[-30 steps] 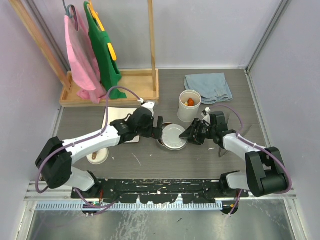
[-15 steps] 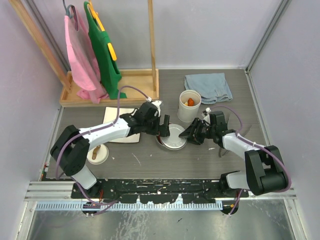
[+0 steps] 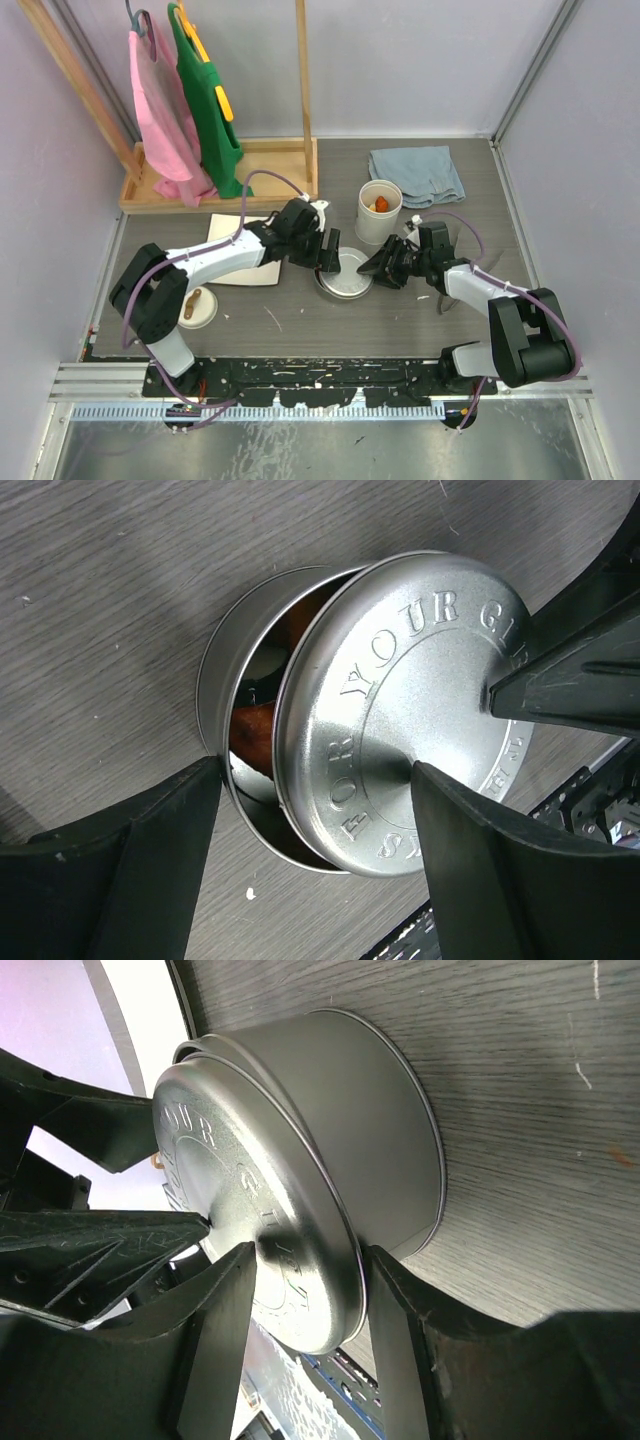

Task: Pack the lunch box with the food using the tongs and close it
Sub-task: Close the box lid on the packing box.

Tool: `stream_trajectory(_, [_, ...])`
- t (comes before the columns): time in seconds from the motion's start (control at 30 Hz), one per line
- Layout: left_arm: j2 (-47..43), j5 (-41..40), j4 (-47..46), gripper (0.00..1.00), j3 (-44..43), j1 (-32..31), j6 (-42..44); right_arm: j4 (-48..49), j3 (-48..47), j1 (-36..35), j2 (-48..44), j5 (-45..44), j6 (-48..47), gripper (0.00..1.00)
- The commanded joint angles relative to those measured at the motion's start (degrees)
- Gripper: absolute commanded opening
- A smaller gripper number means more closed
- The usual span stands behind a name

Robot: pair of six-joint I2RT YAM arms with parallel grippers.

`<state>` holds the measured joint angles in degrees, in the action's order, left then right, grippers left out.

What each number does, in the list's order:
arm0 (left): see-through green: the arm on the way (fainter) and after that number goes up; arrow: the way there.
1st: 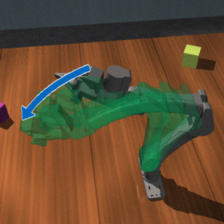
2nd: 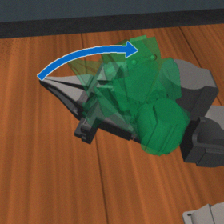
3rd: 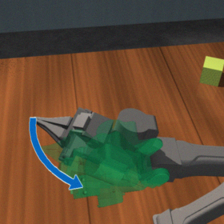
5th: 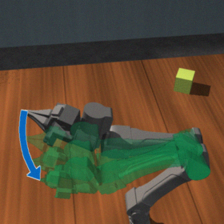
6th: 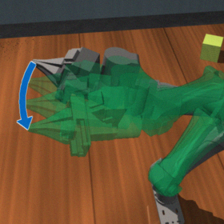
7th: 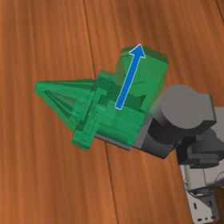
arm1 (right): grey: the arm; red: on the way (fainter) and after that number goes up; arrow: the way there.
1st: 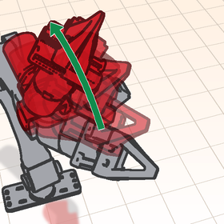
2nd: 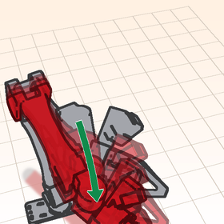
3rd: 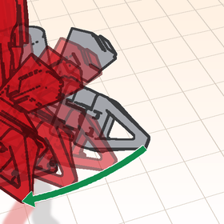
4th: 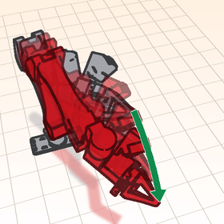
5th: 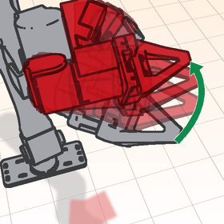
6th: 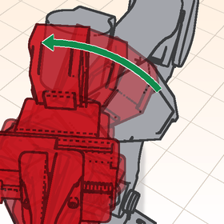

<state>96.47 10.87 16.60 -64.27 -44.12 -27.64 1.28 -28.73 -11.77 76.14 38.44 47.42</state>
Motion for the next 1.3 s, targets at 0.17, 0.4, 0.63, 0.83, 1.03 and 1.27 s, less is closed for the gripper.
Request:
stream_trajectory(0.17, [-0.34, 4.95, -2.04, 0.67, 0.16, 0.22, -2.10, 0.96, -2.04, -0.07, -1.08, 0.59, -0.53, 0.55])
stream_trajectory(0.4, [-0.62, 6.00, -3.34, 0.60, 1.53, 0.21, -3.98, 0.42, -2.38, -0.39, -1.50, 0.85, -0.84, 0.57])
stream_trajectory(0.63, [0.26, 4.53, -3.25, 0.54, 0.82, 0.22, -5.35, -1.88, -4.01, -1.05, -1.33, 0.14, -2.44, 0.57])
stream_trajectory(0.83, [2.23, 4.89, -2.89, 0.51, -1.29, 0.43, -6.45, -2.83, -4.97, -1.14, -0.36, -1.28, -2.57, 0.58])
stream_trajectory(1.03, [3.10, 5.46, -0.77, 0.59, -3.92, 1.14, -6.25, -5.56, -6.54, -1.08, 0.22, -4.66, -2.43, 0.59])
stream_trajectory(1.27, [5.92, 7.41, 0.14, 0.66, -6.98, 2.47, -5.42, -8.05, -7.61, -1.11, 4.69, -6.79, -2.90, 0.59])
